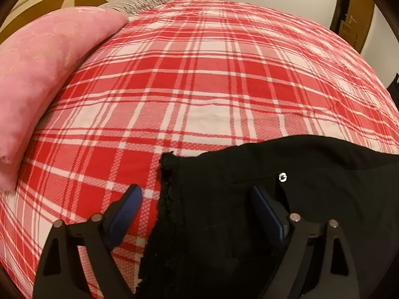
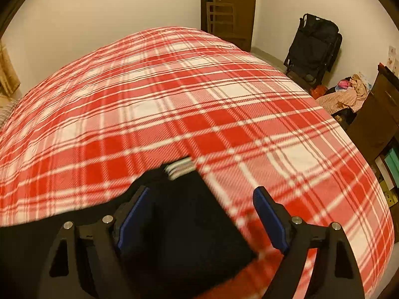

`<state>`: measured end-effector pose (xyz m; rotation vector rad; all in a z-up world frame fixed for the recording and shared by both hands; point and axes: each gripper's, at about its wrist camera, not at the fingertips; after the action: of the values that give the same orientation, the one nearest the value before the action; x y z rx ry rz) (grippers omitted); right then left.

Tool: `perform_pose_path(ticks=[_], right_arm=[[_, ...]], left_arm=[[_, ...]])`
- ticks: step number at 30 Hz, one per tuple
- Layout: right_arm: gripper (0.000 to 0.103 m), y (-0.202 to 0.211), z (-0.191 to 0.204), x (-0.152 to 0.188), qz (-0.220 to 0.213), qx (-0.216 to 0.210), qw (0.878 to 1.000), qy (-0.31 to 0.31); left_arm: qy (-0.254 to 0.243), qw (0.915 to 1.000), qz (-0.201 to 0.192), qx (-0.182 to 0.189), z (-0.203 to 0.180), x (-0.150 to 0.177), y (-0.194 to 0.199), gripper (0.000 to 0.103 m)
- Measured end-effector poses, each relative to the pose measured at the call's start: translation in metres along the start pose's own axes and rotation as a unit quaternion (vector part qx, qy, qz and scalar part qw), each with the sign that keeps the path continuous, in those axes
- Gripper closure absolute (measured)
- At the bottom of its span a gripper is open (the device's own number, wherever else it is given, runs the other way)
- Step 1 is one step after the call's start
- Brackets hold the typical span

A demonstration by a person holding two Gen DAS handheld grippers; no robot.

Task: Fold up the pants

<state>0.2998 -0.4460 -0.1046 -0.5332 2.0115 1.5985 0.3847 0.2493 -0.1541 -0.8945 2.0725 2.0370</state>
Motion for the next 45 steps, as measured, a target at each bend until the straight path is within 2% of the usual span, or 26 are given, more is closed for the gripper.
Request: perform_pose_path(ticks=[1,4,6,9,10,12,14,16,18,20,21,22,24,27,29,32,37,41,45], right_arm=[[0.02,-0.008,-0.003,-0.004,0.003,-0.003,1.0,-0.001],[0.033,-0.027,-0.006,-0.009,0.018,-0.025,1.0,0.0],[0.034,-0.041,-0.007,-0.01,0.035,-0.056,0.998,-0.009],[0.035,-0.047,-0.003,-0.011,0.036,-0.055,0.998,0.007],[0.038,-0.047,-0.002,-0.011,0.036,-0.054,0.998,0.012],[0.048,-0.047,0.002,-0.011,0.037,-0.058,0.997,0.023],[0.066,-0.046,0.005,-0.011,0.037,-0.068,0.996,0.034],[0.074,-0.045,0.01,-0.011,0.039,-0.064,0.996,0.047],[0.08,-0.043,0.01,-0.011,0.038,-0.063,0.996,0.042],[0.09,-0.042,0.007,-0.011,0.036,-0.061,0.997,0.032],[0.092,-0.04,0.006,-0.01,0.034,-0.061,0.997,0.029],[0.095,-0.038,0.005,-0.009,0.031,-0.063,0.997,0.027],[0.096,-0.03,0.006,-0.007,0.023,-0.058,0.997,0.034],[0.097,-0.016,0.006,-0.004,0.007,-0.055,0.998,0.039],[0.097,-0.004,0.005,0.0,-0.004,-0.052,0.998,0.04],[0.097,0.017,0.0,0.005,-0.021,-0.047,0.998,0.045],[0.098,0.066,-0.011,0.019,-0.066,-0.054,0.996,0.04],[0.1,0.102,-0.018,0.046,-0.09,-0.046,0.994,0.035],[0.1,0.132,-0.029,0.09,-0.096,-0.053,0.994,0.018]], left_arm=[[-0.002,1.0,0.002,0.001,0.0,-0.002,-0.001,0.013],[0.002,0.9998,0.013,0.011,0.002,-0.005,-0.003,0.014],[-0.003,0.9998,0.014,0.01,0.0,-0.006,-0.004,0.014],[-0.014,0.9997,0.02,0.008,-0.004,-0.01,-0.005,0.016],[-0.018,0.9996,0.021,0.008,-0.006,-0.012,-0.006,0.017],[-0.023,0.9994,0.023,0.006,-0.008,-0.011,-0.007,0.017],[-0.025,0.9993,0.026,0.009,-0.008,-0.012,-0.008,0.017],[-0.023,0.9993,0.025,0.014,-0.007,-0.013,-0.009,0.017],[-0.021,0.9995,0.02,0.015,-0.007,-0.013,-0.01,0.016],[-0.011,0.9997,0.018,0.013,-0.008,-0.013,-0.011,0.016],[-0.008,0.9998,0.016,0.013,-0.008,-0.013,-0.011,0.018],[-0.008,0.9997,0.012,0.019,-0.01,-0.013,-0.01,0.026],[-0.014,0.9996,0.009,0.024,-0.012,-0.011,-0.008,0.037],[-0.036,0.9986,0.013,0.037,-0.018,-0.01,-0.002,0.066],[-0.058,0.9979,0.003,0.029,-0.024,-0.007,0.003,0.071],[-0.071,0.997,-0.019,0.024,-0.027,-0.006,0.013,0.074],[-0.051,0.9959,-0.049,0.056,-0.017,-0.008,0.037,0.075],[-0.039,0.9924,-0.078,0.087,-0.011,-0.003,0.066,0.076],[-0.032,0.9872,-0.103,0.118,-0.001,0.01,0.098,0.077]])
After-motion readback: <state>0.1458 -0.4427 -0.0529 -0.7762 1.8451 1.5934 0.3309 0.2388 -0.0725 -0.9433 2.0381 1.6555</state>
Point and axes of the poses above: each gripper's, at about its wrist camera, not at the fingertips, and y roughly against the way its jaws point, z to its left, x to its underside, and after that the axes turned 15 degrees about y, right-handed
